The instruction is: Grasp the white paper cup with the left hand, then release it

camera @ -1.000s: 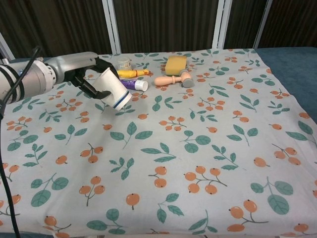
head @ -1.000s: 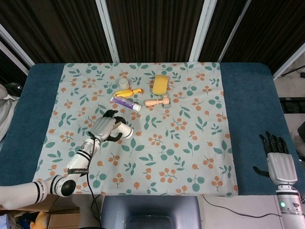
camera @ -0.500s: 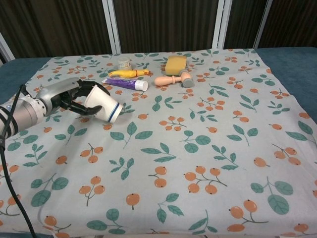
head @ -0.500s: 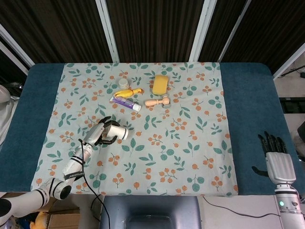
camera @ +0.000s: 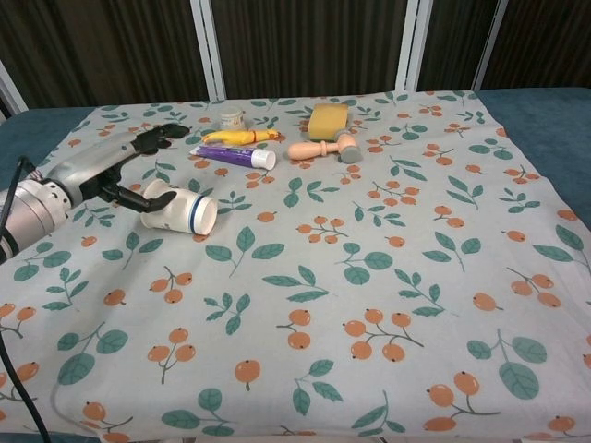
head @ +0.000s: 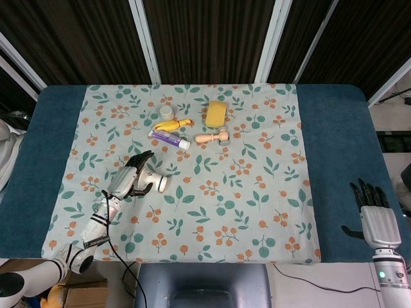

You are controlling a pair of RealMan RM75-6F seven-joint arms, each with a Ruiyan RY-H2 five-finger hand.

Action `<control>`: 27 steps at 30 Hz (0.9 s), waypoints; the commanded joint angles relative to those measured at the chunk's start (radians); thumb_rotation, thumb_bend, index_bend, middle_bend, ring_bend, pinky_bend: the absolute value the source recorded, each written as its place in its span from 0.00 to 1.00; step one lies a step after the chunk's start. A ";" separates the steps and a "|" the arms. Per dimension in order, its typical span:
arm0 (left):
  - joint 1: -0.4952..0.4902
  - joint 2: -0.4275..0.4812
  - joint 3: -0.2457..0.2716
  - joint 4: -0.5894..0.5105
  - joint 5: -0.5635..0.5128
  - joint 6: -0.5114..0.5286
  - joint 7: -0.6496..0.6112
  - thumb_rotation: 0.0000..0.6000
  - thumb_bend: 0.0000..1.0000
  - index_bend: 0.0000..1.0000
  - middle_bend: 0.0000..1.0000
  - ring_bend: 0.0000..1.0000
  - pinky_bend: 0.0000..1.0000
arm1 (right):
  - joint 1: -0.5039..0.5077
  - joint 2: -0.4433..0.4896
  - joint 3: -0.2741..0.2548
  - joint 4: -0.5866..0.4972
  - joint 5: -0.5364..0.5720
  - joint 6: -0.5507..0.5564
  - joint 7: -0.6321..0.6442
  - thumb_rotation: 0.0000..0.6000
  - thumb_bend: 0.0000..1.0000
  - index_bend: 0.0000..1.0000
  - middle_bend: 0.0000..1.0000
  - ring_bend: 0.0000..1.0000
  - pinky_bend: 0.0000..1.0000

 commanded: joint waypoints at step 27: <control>-0.221 0.169 -0.008 -0.485 -0.522 -0.297 1.415 1.00 0.33 0.00 0.01 0.00 0.00 | 0.022 0.013 -0.009 0.017 0.003 -0.055 0.049 1.00 0.22 0.00 0.00 0.00 0.00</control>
